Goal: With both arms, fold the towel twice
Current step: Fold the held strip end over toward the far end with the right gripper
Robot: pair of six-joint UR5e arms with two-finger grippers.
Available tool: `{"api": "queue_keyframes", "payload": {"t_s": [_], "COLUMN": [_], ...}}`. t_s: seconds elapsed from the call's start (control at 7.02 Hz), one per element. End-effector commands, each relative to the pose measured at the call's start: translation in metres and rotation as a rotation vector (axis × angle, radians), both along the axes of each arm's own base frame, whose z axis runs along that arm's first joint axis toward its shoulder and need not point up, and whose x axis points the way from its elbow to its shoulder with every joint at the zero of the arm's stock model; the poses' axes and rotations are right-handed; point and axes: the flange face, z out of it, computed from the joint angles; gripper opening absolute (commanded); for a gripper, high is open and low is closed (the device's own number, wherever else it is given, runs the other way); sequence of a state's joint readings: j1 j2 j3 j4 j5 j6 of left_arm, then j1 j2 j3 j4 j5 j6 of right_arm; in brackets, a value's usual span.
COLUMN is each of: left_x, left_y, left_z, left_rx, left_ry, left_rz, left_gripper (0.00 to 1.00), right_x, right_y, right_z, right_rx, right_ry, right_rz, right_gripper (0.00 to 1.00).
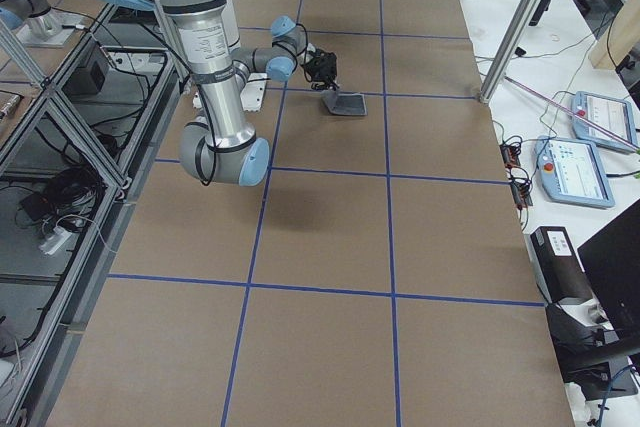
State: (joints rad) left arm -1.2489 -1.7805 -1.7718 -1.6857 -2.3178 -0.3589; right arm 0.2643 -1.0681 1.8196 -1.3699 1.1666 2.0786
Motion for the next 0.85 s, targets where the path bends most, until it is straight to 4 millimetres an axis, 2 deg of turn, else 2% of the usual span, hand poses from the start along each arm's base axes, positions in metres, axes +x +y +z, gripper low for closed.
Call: {"api": "queue_keyframes", "payload": {"t_s": [0.0, 0.28, 0.43, 0.71], "left_x": [0.0, 0.001, 0.001, 0.001], "left_y": [-0.001, -0.001, -0.001, -0.002], "left_z": [0.0, 0.001, 0.001, 0.002], "left_rx": [-0.001, -0.002, -0.002, -0.004], "left_ry": [0.0, -0.001, -0.001, -0.001], "left_rz": [0.0, 0.0, 0.0, 0.0], "left_gripper": [1.0, 1.0, 1.0, 1.0], "right_x": [-0.007, 0.007, 0.009, -0.023], "right_y": [-0.032, -0.056, -0.066, -0.09], "right_z": [-0.008, -0.006, -0.017, -0.026], "right_rx": [-0.011, -0.034, -0.03, -0.035], "right_ry": [0.007, 0.004, -0.008, 0.007], "right_rz": [0.031, 0.038, 0.051, 0.067], "right_gripper": [0.0, 0.0, 0.0, 0.0]}}
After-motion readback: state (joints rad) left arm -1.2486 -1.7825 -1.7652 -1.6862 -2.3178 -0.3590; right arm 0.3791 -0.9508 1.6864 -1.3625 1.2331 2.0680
